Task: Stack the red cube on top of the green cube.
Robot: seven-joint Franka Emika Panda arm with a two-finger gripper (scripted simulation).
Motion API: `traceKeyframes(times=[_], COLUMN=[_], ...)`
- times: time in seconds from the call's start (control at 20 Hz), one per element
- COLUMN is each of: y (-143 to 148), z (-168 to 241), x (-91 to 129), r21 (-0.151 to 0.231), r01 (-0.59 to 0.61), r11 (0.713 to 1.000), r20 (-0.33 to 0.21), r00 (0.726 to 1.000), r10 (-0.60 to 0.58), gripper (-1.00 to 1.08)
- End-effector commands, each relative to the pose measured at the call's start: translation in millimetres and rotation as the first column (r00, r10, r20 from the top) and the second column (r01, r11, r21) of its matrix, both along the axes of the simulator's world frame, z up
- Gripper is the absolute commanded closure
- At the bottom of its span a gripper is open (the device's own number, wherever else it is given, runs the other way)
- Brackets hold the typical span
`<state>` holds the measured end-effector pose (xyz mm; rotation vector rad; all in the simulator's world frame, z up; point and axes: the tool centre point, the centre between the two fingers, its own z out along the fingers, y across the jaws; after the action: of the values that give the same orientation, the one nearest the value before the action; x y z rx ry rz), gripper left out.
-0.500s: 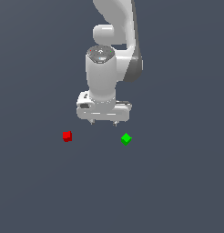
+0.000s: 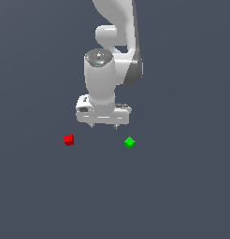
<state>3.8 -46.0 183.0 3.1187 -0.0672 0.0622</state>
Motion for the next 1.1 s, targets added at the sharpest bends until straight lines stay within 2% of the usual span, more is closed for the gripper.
traceKeyframes(times=[0.0, 0.35, 1.05], y=[-9, -47, -154], z=[-5, -26, -87], x=[-2, -12, -26], r21=[0.001, 0.004, 0.017], r01=[-0.010, -0.060, -0.197], r11=[1.000, 0.998, 0.980], r20=[-0.002, -0.010, -0.030], r00=[1.000, 0.998, 0.980], r10=[0.010, 0.060, 0.197], gripper=[-0.92, -0.92, -0.92])
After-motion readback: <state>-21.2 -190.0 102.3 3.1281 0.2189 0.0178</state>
